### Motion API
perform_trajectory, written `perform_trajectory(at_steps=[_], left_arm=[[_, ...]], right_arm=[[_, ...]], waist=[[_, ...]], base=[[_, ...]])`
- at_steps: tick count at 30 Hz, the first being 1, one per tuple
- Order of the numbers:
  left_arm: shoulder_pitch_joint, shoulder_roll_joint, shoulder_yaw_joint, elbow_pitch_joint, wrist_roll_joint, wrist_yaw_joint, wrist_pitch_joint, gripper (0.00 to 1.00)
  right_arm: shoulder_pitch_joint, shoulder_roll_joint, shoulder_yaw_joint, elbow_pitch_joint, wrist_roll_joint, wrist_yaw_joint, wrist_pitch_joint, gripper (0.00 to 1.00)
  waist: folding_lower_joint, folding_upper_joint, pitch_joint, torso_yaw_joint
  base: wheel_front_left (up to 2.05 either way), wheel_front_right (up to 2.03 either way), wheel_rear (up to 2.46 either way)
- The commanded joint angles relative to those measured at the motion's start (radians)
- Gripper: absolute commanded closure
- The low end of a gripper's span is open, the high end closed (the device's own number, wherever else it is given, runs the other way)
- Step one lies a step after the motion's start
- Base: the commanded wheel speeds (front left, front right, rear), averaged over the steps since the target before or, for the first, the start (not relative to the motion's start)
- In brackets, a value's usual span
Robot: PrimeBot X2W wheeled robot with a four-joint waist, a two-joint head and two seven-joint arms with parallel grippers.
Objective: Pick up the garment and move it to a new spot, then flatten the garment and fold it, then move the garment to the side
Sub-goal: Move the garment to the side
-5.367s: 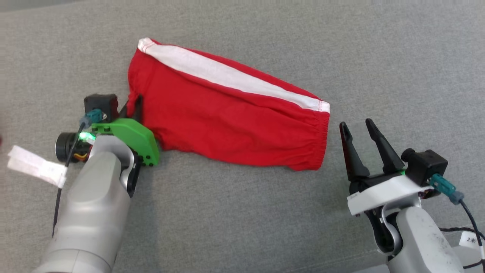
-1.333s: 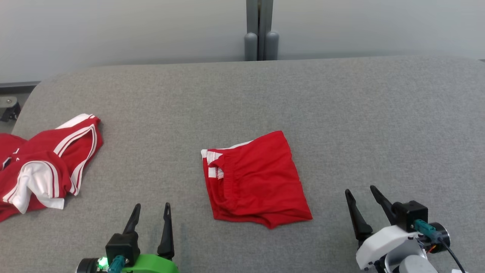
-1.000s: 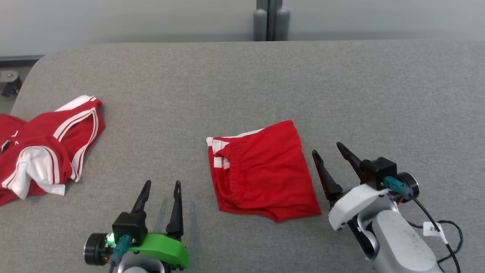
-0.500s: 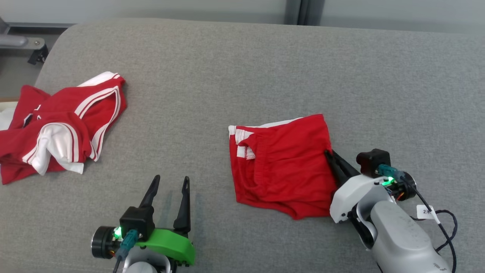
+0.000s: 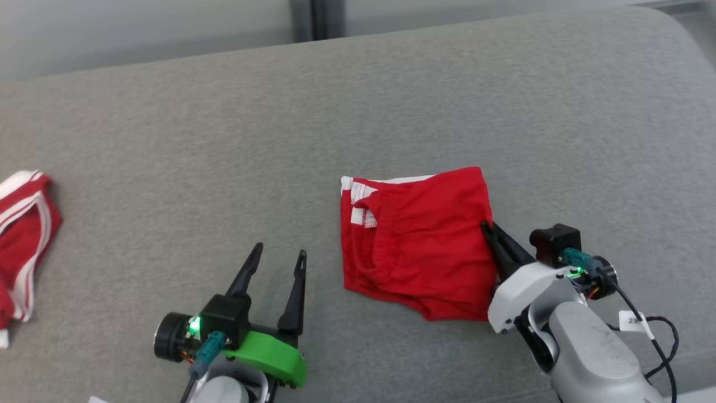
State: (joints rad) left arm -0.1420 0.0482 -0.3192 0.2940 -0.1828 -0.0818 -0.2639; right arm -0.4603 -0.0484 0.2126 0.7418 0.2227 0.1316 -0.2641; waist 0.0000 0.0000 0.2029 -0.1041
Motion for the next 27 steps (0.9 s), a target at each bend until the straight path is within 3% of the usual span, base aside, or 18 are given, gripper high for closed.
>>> perform_trajectory(at_steps=[1,6,12,21,27], left_arm=[[-0.015,0.005,-0.004,-0.001,0.004,-0.006,0.000,0.00],[-0.024,0.006,-0.018,0.005,0.004,-0.017,-0.001,0.00],[-0.040,0.006,-0.020,0.012,0.013,-0.021,0.000,0.00],[-0.099,0.016,0.008,0.022,0.068,-0.037,0.000,0.00],[-0.174,0.047,0.017,0.007,0.097,-0.046,-0.001,0.00]], right_arm=[[0.016,-0.004,0.007,-0.008,0.018,-0.002,0.000,1.00],[0.012,-0.004,0.028,-0.020,0.031,-0.002,0.000,1.00],[-0.004,-0.003,0.025,-0.022,0.006,-0.002,0.000,1.00],[-0.145,-0.006,-0.037,0.027,-0.103,-0.002,0.000,1.00],[-0.326,-0.068,-0.138,0.112,-0.218,-0.002,0.000,1.00]], waist=[[0.0000,0.0000,-0.025,-0.247],[0.0000,0.0000,-0.011,-0.349],[0.0000,0.0000,0.022,-0.384],[0.0000,0.0000,0.174,-0.308],[0.0000,0.0000,0.320,-0.232]], base=[[0.00,0.00,0.00],[0.00,0.00,0.00],[0.00,0.00,0.00],[0.00,0.00,0.00],[0.00,0.00,0.00]])
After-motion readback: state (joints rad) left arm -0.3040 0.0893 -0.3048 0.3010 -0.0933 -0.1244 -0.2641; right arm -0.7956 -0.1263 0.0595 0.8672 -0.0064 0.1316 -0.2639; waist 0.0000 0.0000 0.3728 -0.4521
